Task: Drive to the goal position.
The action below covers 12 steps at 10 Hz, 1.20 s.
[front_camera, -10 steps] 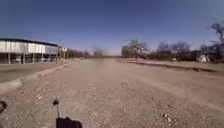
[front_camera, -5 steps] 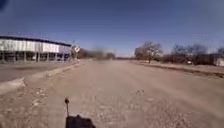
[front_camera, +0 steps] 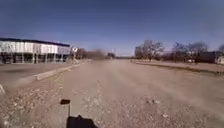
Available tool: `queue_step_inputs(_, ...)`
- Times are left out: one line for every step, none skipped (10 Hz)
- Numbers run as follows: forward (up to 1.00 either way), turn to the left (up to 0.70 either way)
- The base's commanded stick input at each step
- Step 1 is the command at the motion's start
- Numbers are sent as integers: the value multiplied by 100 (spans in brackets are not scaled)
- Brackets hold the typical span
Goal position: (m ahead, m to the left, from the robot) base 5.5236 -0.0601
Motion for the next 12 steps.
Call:
queue_step_inputs(100, 0)
queue_step_inputs(100, 0)
queue_step_inputs(100, 0)
queue_step_inputs(100, 0)
queue_step_inputs(100, 0)
queue_step_inputs(100, 0)
queue_step_inputs(100, 0)
queue_step_inputs(100, 0)
queue_step_inputs(100, 0)
queue_step_inputs(100, 0)
queue_step_inputs(100, 0)
queue_step_inputs(100, 0)
